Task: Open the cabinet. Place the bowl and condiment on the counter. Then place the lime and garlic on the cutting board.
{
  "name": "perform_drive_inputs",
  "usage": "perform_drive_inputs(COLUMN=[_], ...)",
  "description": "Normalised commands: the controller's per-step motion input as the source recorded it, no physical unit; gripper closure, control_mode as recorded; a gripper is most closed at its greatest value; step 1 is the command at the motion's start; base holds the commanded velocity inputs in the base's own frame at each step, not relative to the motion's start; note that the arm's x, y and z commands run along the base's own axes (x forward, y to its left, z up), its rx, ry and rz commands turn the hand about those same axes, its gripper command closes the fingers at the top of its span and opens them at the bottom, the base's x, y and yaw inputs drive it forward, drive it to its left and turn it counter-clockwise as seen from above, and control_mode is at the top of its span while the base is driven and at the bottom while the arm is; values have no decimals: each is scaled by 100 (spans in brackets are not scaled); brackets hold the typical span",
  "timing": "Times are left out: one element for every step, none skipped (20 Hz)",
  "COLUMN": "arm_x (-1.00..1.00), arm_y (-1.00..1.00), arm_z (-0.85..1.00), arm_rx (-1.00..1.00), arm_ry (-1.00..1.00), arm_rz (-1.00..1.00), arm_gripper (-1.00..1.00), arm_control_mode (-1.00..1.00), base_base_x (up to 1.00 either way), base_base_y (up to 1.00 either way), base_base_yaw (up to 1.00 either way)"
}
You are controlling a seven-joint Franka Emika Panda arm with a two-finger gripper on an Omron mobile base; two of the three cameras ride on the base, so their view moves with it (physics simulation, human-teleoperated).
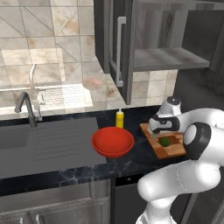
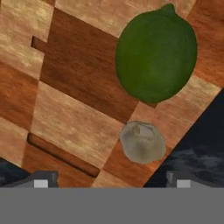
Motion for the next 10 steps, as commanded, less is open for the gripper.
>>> perform_drive_inputs(arm_x=[-5,-9,-11,-11,-16,-16,-20,-24,-24,-26], arm_y=[0,0,0,0,0,0,0,0,0,0], arm_z=[60,58,55,53,49,47,49,48,42,38], arm_rx=[0,0,0,0,0,0,0,0,0,0], arm_ry=[-2,-1,0,0,0,0,0,0,0,0], arm_rz=[0,0,0,0,0,0,0,0,0,0], arm_gripper=[-100,-100,-100,-100,-100,-100,-100,-100,-100,-100], arm_control_mode=[-100,-100,-100,-100,-100,-100,-100,-100,-100,-100], base_base_x=[0,0,0,0,0,0,0,0,0,0], base_base_y=[0,0,0,0,0,0,0,0,0,0], base_base_yaw=[0,0,0,0,0,0,0,0,0,0])
